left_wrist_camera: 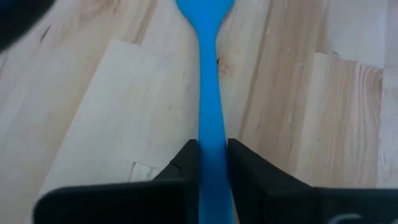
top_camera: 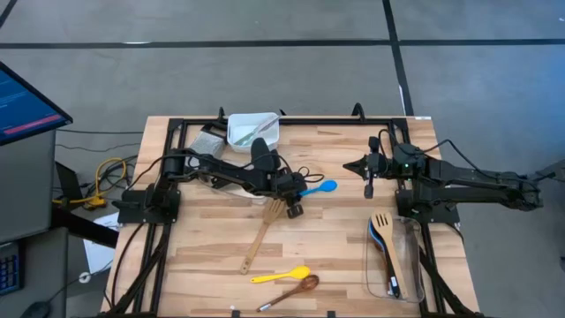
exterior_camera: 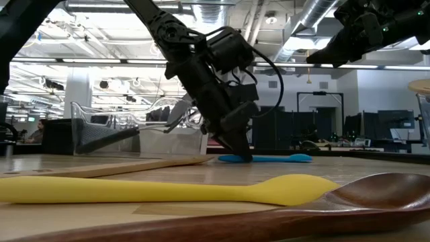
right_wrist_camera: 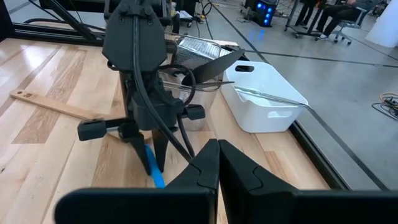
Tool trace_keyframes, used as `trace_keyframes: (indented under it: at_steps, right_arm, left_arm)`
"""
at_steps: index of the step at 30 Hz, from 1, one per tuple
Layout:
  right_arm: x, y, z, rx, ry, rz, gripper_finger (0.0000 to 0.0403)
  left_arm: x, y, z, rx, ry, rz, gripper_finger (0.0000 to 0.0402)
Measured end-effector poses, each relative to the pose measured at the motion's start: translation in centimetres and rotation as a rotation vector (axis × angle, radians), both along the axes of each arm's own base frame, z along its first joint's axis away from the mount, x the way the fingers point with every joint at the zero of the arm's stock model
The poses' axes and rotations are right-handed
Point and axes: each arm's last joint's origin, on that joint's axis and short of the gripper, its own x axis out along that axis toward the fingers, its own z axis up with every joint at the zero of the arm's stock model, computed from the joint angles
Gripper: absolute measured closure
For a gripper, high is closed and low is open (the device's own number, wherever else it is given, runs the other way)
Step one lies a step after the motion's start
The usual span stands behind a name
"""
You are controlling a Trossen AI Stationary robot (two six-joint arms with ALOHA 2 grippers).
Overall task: Pick & Place Kitchen Items
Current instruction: Put the blue spoon into the bottom transparent bin, then adjust the top transparent bin
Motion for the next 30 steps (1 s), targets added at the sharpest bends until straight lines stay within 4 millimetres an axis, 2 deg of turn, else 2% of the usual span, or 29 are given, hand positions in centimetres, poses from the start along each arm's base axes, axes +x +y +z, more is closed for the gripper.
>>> trace_keyframes:
  at_steps: [2,16,22,30]
  right_arm:
    - [0.0,0.0,0.0,0.000,0.000,0.000,0.0403]
    - [0.0,0.0,0.0,0.000,0.000,-0.001,0.0403]
    - [0.0,0.0,0.0,0.000,-0.001,0.000,0.0403]
    - [0.0,0.0,0.0,0.000,-0.002,0.000,0.0403]
  left_arm:
    - [0.0,0.0,0.0,0.000,-0.003,0.001,0.0380]
    - [0.2,-0.3,0.3,0.011,-0.027,-0.004,0.0380]
    - [0.1,-0.4,2.1,0.034,-0.065,-0.021,0.0401]
    - [-0.1,-0.4,3.9,0.042,-0.109,-0.026,0.0398]
